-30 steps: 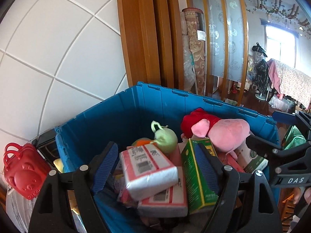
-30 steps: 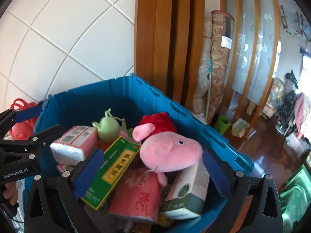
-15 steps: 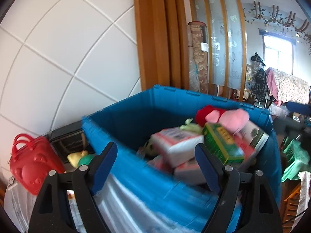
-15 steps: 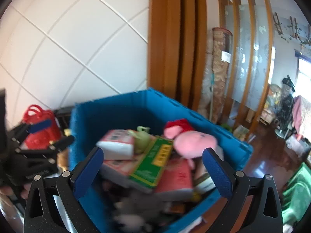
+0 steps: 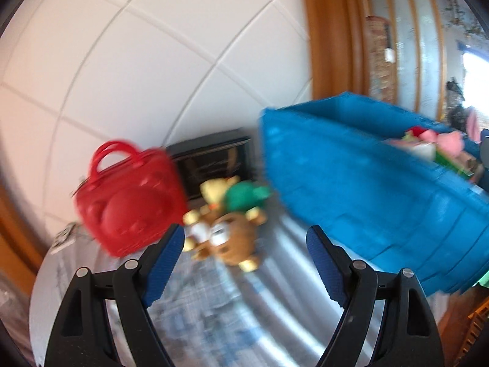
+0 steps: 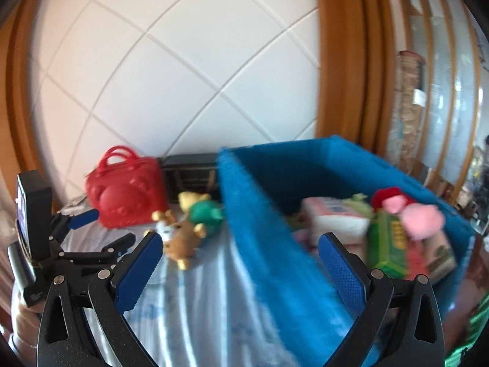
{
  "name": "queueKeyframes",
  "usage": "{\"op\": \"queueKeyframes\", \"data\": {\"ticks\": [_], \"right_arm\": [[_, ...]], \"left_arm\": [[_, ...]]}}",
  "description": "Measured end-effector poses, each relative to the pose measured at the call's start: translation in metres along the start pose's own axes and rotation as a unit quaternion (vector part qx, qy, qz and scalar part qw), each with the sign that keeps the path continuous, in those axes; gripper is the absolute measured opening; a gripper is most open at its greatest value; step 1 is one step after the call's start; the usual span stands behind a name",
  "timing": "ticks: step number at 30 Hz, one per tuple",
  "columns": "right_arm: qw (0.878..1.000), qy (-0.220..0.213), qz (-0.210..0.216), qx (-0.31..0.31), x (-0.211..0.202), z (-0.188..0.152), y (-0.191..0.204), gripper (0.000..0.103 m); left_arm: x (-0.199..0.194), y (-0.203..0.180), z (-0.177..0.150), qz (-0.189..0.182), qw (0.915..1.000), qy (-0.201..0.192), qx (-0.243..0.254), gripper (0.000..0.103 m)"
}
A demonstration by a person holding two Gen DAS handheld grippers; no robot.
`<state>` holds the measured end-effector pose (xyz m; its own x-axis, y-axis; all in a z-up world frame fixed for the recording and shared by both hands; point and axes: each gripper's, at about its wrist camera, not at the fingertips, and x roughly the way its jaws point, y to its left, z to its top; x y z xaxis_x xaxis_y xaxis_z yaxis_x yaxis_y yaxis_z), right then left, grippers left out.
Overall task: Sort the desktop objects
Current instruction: 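Move both tools from the crate back to the brown bear plushes, then grasp one brown bear plush with the left gripper while the right grasps the other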
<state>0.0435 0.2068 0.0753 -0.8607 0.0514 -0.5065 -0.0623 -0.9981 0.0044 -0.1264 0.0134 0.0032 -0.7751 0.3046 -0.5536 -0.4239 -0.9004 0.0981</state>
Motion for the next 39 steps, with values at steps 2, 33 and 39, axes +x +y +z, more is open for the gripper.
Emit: {"op": "queueKeyframes", "data": {"ticks": [2,33,39], "right_arm": [[1.0,0.013,0.009,0.0,0.018,-0.005,0.022,0.103],[0.969,0.203,-0.042,0.136,0.371,-0.118,0.149,0.103],[0.965,0.213,-0.046,0.147,0.401,-0.121,0.153,0.103]], "left_arm": [[0.008,0.025,-0.012,0.009,0.9999,0.01,-0.005,0.082],[0.315,0.135,-0.1,-0.129,0.9775,0.148,0.076,0.082],[0.333,0.125,-0.104,-0.158,0.9719,0.148,0.093,0.082]]}}
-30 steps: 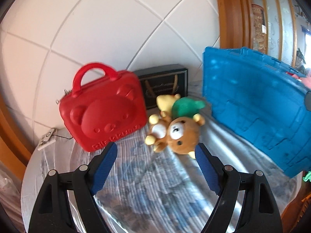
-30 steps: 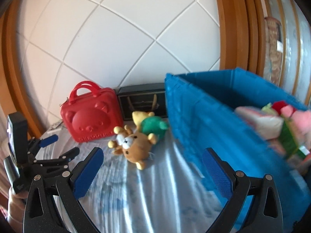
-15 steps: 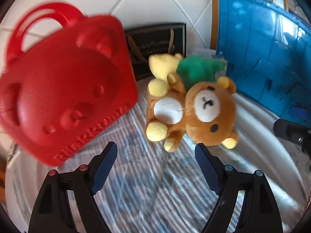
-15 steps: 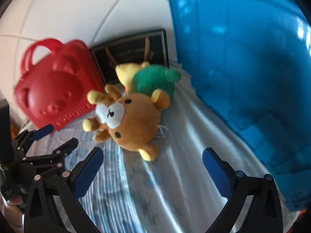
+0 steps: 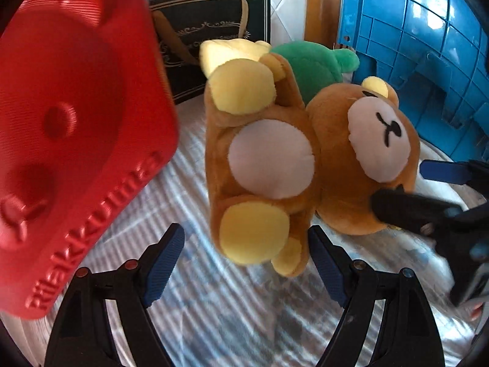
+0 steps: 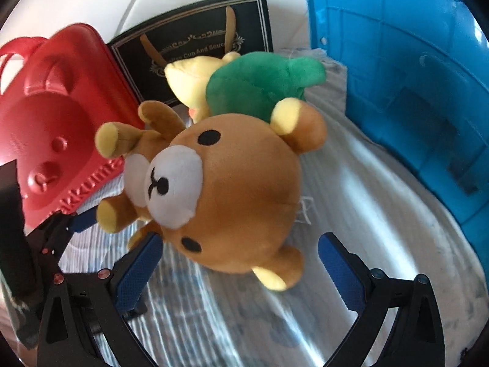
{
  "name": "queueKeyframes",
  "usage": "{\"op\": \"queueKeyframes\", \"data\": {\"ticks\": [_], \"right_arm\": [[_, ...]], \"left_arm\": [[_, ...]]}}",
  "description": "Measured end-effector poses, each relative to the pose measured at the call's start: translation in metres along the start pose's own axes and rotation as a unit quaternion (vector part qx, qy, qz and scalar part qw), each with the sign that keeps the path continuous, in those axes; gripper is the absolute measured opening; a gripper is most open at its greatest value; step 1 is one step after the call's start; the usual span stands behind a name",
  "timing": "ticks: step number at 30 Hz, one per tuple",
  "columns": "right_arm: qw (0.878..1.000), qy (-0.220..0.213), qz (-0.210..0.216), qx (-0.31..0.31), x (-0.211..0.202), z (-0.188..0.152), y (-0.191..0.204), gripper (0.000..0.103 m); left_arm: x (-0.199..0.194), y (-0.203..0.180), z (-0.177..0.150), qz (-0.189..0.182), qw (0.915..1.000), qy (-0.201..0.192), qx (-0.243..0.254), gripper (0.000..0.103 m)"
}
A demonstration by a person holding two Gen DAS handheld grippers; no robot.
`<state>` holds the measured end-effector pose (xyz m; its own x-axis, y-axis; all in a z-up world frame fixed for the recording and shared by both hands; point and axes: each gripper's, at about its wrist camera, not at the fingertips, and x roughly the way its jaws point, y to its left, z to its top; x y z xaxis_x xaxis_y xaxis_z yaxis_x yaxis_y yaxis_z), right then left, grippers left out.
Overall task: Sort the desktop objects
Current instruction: 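Grasp one brown bear plush with the left gripper while the right grasps the other, then carry both brown bear plushes over the blue crate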
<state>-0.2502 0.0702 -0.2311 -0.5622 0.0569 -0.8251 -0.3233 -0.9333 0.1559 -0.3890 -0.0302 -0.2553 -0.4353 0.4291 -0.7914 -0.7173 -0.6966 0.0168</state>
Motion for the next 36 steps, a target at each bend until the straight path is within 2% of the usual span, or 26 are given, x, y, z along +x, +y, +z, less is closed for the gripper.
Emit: {"op": "queueKeyframes", "data": {"ticks": [5,6,7,10,13,18,26,36], "right_arm": [[1.0,0.014,0.013,0.002,0.021,0.008,0.004,0.103],[1.0,0.014,0.017,0.003,0.023,0.009,0.003,0.103],[1.0,0.016,0.021,0.003,0.025,0.011,0.003,0.103],[0.999,0.03,0.018,-0.009,0.028,0.014,0.003,0.101],[0.999,0.036,0.018,-0.023,0.026,0.014,0.003,0.094],[0.998,0.032,0.029,-0.035,0.008,0.012,0.001,0.091],[0.997,-0.02,0.043,-0.059,-0.066,0.02,0.002,0.092],[0.991,-0.099,0.06,-0.066,-0.183,0.036,-0.03,0.092]], "left_arm": [[0.015,-0.008,0.007,-0.009,0.9999,0.007,0.011,0.081],[0.016,-0.01,0.007,-0.009,0.9998,0.006,0.014,0.079],[0.018,-0.012,0.008,-0.014,0.9997,0.007,0.019,0.069],[0.019,-0.016,0.009,-0.012,0.9999,0.004,0.011,0.064],[0.015,-0.019,0.006,-0.006,0.9999,0.005,0.009,0.062],[-0.011,-0.032,0.005,0.007,0.9999,-0.011,0.004,0.061],[-0.083,-0.06,0.018,0.026,0.9976,-0.065,-0.002,0.061],[-0.193,-0.131,0.051,0.062,0.9874,-0.143,0.027,0.062]]}}
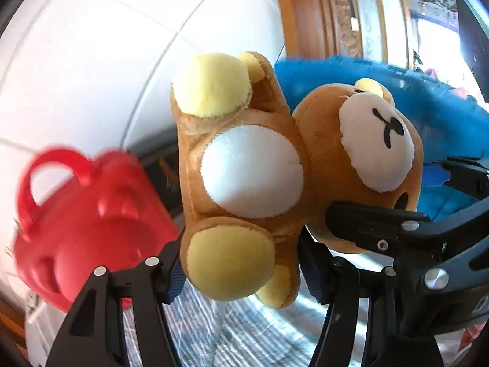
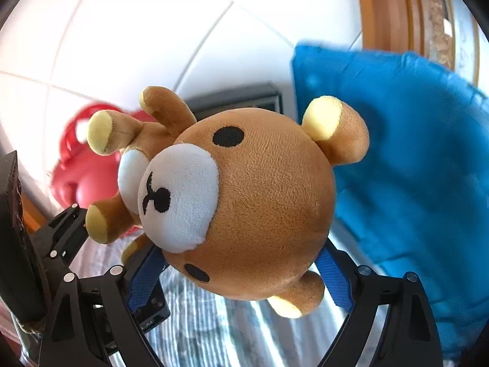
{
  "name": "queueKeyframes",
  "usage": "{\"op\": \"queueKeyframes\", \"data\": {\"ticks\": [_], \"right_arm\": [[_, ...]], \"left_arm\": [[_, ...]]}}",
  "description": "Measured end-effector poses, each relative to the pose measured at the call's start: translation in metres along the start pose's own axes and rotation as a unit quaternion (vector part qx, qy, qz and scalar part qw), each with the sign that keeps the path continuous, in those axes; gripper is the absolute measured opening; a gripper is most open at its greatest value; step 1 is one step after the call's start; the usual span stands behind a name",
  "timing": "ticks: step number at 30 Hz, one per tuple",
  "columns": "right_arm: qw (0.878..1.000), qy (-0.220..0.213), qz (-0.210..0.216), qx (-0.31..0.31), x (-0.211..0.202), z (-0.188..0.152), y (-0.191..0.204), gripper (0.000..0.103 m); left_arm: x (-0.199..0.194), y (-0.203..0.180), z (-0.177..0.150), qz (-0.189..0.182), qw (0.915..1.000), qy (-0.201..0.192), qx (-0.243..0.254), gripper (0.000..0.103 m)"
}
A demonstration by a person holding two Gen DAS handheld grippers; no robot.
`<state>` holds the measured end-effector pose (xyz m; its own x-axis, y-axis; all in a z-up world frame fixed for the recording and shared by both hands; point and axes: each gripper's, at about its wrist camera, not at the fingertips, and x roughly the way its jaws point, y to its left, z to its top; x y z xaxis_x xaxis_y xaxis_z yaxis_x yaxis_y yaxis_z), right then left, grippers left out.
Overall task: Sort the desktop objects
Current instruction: 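Carry both brown bear plushes over the blue crate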
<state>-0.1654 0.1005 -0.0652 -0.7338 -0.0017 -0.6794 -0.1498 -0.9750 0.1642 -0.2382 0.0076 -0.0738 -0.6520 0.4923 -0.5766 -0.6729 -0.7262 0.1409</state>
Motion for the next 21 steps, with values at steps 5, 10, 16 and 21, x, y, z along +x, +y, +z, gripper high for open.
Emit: {"op": "queueKeyframes", "data": {"ticks": [5,10,16,21], "right_arm": [[0.999,-0.04,-0.008,-0.01,-0.066,0.017,-0.017,0.092],[0.997,-0.07,-0.017,-0.01,-0.119,0.038,-0.046,0.092],[0.993,-0.103,-0.051,0.0,-0.169,0.062,-0.101,0.092],[0.991,-0.112,-0.068,0.016,-0.19,0.074,-0.155,0.092]], "left_arm": [[-0.043,-0.035,0.038,0.001,0.9994,-0.033,0.006,0.062],[-0.056,-0.07,0.092,-0.004,0.9975,-0.066,0.024,0.062],[-0.054,-0.119,0.144,-0.025,0.9941,-0.098,0.04,0.062],[-0.036,-0.16,0.174,-0.045,0.9921,-0.104,0.055,0.062]]}}
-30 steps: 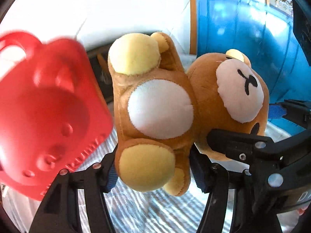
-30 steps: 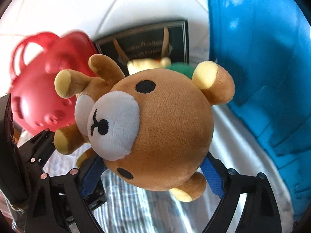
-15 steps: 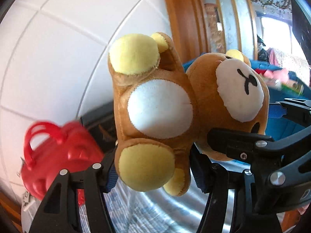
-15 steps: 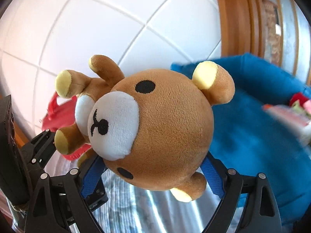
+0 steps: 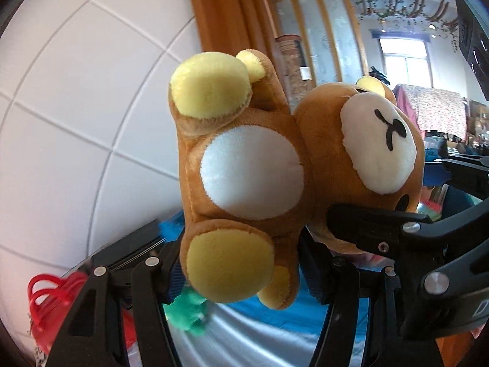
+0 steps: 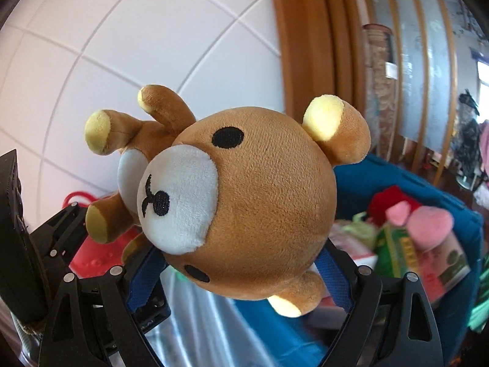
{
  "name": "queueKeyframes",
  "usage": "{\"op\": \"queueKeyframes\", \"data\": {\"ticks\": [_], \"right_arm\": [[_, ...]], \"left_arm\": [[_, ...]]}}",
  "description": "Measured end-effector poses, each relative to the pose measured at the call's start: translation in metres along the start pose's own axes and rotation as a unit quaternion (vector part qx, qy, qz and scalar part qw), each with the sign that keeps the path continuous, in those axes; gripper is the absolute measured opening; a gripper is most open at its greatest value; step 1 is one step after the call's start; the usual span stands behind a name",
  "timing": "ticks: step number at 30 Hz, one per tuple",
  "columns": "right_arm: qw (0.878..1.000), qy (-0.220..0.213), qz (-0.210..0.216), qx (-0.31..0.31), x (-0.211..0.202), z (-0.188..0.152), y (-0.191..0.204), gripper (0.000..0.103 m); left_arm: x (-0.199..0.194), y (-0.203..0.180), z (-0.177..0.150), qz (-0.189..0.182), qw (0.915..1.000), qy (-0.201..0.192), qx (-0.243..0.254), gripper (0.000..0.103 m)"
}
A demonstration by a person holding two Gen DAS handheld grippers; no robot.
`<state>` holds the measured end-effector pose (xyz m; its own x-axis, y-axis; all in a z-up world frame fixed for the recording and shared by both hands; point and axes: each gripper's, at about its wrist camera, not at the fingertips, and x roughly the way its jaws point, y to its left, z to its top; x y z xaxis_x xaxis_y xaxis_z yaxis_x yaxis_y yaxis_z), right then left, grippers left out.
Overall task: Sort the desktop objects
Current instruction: 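Carry both brown bear plushes over the blue crate, then open both grippers to drop the bears into the crate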
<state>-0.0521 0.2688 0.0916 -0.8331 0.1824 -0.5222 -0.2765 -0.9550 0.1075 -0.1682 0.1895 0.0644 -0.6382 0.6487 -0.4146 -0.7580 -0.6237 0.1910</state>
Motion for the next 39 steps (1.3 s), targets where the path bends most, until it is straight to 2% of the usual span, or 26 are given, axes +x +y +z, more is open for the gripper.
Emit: {"op": "queueKeyframes", "data": {"ticks": [4,9,18,23,26,39], "right_arm": [[1.0,0.009,-0.01,0.016,0.005,0.008,-0.039,0.092],[0.999,0.028,-0.012,0.037,0.026,0.007,-0.068,0.092],[0.995,0.071,-0.014,0.074,0.054,-0.003,-0.092,0.096],[0.993,0.076,-0.019,0.087,0.063,-0.007,-0.098,0.096],[0.994,0.065,-0.047,0.072,0.055,-0.005,-0.093,0.1],[0.993,0.069,-0.055,0.078,0.05,-0.006,-0.095,0.103]], "left_arm": [[0.023,-0.023,0.009,-0.011,0.9999,0.009,0.006,0.062],[0.051,-0.032,0.022,-0.02,0.9992,0.033,0.012,0.062],[0.086,-0.05,0.029,-0.023,0.9956,0.088,0.023,0.065],[0.1,-0.069,0.037,-0.012,0.9949,0.096,0.03,0.066],[0.1,-0.071,0.04,-0.013,0.995,0.097,0.019,0.066],[0.078,-0.063,0.03,-0.009,0.9957,0.09,0.024,0.066]]}}
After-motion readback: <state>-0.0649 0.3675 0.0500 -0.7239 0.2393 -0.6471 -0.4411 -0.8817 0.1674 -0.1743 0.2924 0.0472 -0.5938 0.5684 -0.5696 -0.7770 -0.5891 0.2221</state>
